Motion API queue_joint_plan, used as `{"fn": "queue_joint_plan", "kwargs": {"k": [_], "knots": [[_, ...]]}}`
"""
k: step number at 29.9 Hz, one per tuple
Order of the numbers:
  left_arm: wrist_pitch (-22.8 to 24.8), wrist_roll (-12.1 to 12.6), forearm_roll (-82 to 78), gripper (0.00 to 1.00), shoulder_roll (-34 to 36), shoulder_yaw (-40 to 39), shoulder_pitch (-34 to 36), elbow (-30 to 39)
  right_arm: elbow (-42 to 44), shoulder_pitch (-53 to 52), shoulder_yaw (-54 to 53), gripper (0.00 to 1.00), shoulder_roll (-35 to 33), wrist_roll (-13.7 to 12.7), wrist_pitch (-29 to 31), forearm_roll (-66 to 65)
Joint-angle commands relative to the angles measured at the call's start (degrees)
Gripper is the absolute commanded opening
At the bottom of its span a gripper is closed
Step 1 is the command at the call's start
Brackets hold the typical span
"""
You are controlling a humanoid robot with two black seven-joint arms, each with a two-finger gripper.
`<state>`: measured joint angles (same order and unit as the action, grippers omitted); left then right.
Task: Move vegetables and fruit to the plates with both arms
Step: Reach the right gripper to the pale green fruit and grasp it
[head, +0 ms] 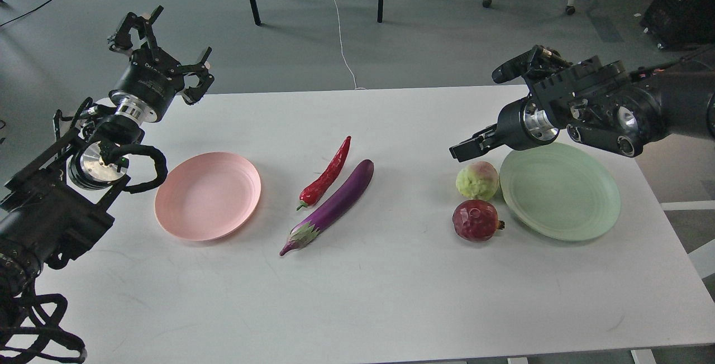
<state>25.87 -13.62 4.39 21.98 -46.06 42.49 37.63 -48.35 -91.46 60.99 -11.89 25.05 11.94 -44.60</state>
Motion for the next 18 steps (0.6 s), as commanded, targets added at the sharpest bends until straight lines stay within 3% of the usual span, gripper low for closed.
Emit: {"fn": "queue_joint_plan", "kwargs": {"k": [1,5,13,18], "knots": [[0.1,0.0,0.0,0.98,0.1,0.1,-0.1,-0.1,3.3,3.2,1.6,0.93,2.7,2.0,-0.6,0.0],[0.1,-0.1,-0.1,0.98,0.1,0.1,-1.1,-0.1,6.4,6.7,4.9,0.93,4.4,2.4,-3.4,0.0],[0.1,-0.1,-0.1,0.98,0.3,0.1,-1.9,-0.2,7.1,7.5,6.4,0.92,4.4,2.4,-3.6,0.0],[0.1,-0.2,0.0,0.98,0.4,0.1,-1.9,-0.2,7.1,8.2,6.4,0.75,4.5,2.4,-3.6,0.0]]}}
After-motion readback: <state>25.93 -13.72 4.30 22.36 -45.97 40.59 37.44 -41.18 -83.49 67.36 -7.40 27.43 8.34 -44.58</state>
